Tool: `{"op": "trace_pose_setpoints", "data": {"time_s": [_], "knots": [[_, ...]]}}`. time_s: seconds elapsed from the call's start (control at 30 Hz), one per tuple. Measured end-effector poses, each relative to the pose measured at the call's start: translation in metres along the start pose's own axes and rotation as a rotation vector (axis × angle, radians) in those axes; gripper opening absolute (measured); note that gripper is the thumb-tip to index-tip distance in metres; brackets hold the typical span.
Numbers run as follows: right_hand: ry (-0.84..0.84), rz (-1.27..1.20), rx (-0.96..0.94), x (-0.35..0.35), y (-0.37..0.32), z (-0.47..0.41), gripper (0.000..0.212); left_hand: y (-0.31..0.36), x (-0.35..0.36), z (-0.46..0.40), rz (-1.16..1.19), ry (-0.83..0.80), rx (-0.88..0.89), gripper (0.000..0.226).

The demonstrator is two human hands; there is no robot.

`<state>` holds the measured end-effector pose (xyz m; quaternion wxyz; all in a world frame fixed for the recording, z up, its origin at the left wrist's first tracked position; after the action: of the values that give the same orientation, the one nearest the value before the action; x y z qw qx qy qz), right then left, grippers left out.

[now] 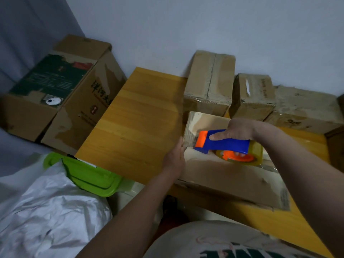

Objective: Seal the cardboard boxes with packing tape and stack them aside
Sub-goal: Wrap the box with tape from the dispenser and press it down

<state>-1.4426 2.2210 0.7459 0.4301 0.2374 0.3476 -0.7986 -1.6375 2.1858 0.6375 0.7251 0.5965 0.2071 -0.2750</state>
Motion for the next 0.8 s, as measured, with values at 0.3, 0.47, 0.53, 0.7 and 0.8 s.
{"op": "trace_pose_setpoints", "data": {"time_s": [0.3,0.47,0.53,0.7,0.8], "knots": [[0.024,0.021,-0.006,0.001,0.007,-0.001,0.048,0.027,0.010,-0.035,0.115,-0.052,-0.087,0.049],[0.015,0.019,-0.021,0.002,0.011,-0.002,0.056,0.017,0.019,-0.041,-0.060,-0.030,-0.152,0.047],[0.016,0.044,-0.009,-0.004,0.017,0.003,0.054,0.014,0.017,-0.042,-0.108,-0.003,-0.152,0.046],[0.010,0.130,0.068,-0.035,0.061,0.032,0.079,0.007,0.016,-0.046,-0.195,0.033,-0.157,0.047],[0.039,0.128,0.074,-0.037,0.077,0.037,0.085,0.015,0.022,-0.042,-0.182,0.055,-0.120,0.049]]}}
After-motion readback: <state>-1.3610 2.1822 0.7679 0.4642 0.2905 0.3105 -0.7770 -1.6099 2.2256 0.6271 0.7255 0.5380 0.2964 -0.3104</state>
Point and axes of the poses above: each hand's wrist, its own z-axis away from the middle knuckle, its own x-axis out of the palm, y = z × x, the point moved 3 cm from there along -z, towards the middle knuckle, and after that the axes turned 9 degrees about y, right-handed, at the moved point
